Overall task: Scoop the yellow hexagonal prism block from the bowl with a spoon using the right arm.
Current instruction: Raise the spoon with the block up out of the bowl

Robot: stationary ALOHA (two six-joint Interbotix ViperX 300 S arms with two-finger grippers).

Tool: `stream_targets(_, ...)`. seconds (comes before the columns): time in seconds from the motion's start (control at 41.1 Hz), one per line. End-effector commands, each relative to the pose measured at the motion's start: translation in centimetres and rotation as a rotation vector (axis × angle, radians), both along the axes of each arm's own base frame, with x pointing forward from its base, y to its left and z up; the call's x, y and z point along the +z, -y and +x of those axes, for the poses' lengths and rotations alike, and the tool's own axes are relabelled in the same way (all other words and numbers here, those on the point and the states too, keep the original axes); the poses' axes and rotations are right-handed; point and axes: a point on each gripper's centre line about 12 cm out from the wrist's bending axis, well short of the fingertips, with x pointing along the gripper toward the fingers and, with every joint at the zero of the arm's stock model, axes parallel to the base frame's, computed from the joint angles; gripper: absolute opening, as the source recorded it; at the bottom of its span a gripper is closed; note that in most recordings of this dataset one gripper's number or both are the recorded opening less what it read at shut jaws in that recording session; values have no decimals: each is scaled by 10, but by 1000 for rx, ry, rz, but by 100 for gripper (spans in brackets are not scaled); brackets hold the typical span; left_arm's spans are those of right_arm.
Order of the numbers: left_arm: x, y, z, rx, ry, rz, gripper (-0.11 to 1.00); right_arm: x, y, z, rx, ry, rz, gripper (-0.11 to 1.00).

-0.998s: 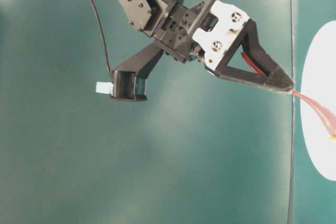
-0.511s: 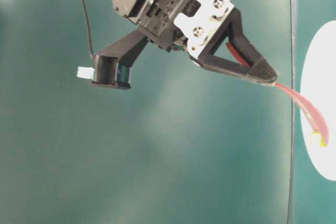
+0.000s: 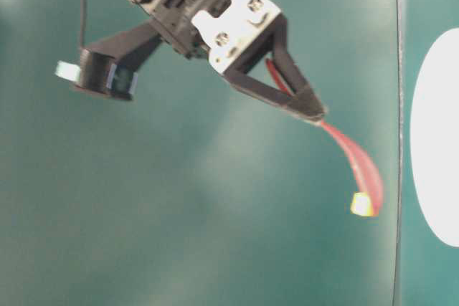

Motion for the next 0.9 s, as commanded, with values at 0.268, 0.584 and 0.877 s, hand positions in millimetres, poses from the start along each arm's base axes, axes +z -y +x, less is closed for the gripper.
stream_targets(0.268, 11, 0, 3, 0, 26, 1, -1, 49, -4, -18, -41, 225, -63, 24)
stream_targets(0.584, 10, 0, 3, -1, 25, 5, -1, 84, -14, -51, -51, 399, -122, 24)
stream_targets(0.877, 10, 0, 3, 0, 23, 1, -1, 95, -16, -75, -57, 453, -128, 24)
